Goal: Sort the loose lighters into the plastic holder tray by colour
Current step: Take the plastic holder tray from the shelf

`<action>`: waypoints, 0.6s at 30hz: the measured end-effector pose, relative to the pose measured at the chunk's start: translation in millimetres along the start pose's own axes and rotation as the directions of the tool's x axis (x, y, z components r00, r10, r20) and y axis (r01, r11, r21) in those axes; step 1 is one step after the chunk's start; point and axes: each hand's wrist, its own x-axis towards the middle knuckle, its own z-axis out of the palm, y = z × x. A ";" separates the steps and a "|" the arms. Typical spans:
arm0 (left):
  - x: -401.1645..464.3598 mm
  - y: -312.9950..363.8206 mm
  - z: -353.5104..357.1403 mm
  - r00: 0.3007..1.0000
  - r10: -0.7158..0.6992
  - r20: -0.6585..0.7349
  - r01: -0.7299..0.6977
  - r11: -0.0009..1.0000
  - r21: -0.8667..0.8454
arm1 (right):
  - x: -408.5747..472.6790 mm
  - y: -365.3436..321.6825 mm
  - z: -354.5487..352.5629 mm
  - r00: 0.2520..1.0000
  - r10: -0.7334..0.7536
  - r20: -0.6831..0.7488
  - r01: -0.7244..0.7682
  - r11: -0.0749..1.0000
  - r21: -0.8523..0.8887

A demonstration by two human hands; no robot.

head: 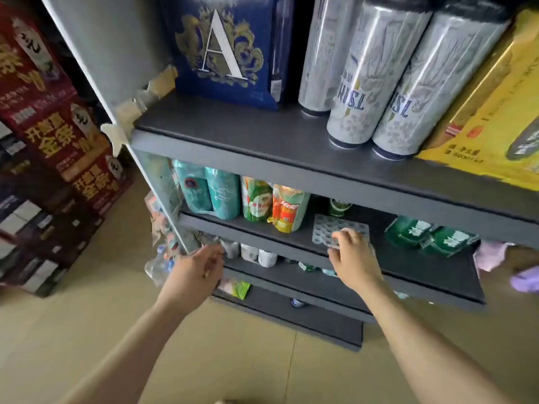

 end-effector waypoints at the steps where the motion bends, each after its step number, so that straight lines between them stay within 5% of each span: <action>1: 3.5 -3.7 2.1 0.999 0.035 -0.001 -0.035 0.999 0.029 | 5.0 3.5 5.3 0.999 -0.002 0.041 0.005 0.998 -0.067; 13: -12.8 -18.2 36.1 0.998 -0.042 0.040 0.041 0.999 0.026 | -3.4 12.0 37.1 0.999 -0.040 -0.019 0.031 0.948 -0.317; 18: -26.7 -14.8 48.9 0.997 -0.050 0.056 0.050 0.999 -0.002 | -23.9 10.2 31.8 0.942 -0.317 -0.111 0.234 0.856 -0.461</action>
